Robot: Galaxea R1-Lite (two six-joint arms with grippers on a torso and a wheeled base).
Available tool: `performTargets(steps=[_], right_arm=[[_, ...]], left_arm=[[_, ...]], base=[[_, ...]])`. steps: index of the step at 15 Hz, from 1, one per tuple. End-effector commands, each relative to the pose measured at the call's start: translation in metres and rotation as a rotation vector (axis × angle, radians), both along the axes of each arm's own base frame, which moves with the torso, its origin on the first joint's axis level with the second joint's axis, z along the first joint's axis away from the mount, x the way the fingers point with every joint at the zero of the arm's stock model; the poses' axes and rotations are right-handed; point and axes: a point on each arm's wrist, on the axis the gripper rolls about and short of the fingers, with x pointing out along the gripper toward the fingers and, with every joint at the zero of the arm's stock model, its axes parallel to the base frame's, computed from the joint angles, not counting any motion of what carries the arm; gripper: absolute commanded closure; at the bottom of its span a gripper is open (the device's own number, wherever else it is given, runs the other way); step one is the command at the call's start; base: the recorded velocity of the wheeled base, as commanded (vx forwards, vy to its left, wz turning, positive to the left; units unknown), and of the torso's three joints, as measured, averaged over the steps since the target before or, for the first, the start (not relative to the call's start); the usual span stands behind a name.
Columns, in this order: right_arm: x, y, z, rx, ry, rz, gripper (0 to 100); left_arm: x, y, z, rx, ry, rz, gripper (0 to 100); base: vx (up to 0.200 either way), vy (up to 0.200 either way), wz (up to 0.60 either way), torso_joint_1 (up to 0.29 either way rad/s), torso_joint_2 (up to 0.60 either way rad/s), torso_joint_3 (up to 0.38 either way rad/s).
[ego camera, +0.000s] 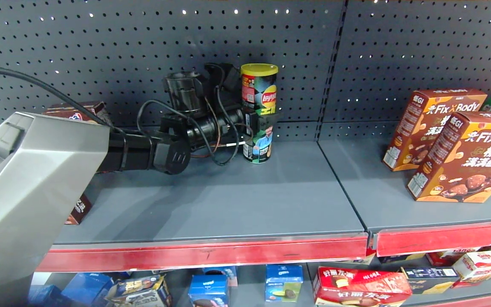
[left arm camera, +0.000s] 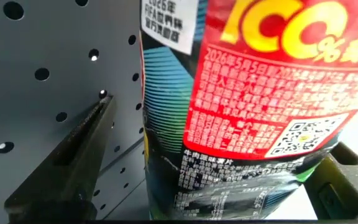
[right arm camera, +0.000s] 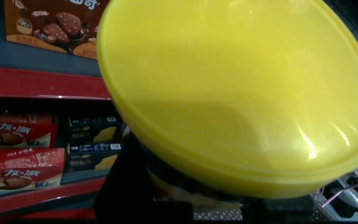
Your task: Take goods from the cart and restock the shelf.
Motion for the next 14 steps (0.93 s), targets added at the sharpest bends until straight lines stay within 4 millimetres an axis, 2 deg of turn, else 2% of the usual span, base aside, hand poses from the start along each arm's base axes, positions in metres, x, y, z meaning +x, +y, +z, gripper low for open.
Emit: performTargets(steps=[1, 5, 6, 14], right_arm=[[0.0003, -0.0001, 0.0001, 0.000, 0.001, 0.000, 100], [-0.0002, 0.0000, 0.0001, 0.000, 0.000, 0.000, 100], [-0.0006, 0.0001, 0.0000, 0.000, -0.002, 0.000, 100], [-0.0015, 0.0003, 0.0001, -0.002, -0.006, 0.000, 100]], left_arm=[[-0.0013, 0.0003, 0.0019, -0.003, 0.000, -0.001, 0], [-0.0016, -0.0003, 0.0011, -0.014, 0.014, -0.001, 0], [-0.0009, 0.0010, 0.0016, -0.015, 0.013, 0.004, 100], [-0.0035, 0.0006, 0.0042, -0.016, 0.010, 0.002, 100]], base=[[0.000, 0.000, 0.00, 0.000, 0.00, 0.000], [0.000, 0.000, 0.00, 0.000, 0.00, 0.000], [0.000, 0.000, 0.00, 0.000, 0.00, 0.000], [0.000, 0.000, 0.00, 0.000, 0.00, 0.000]])
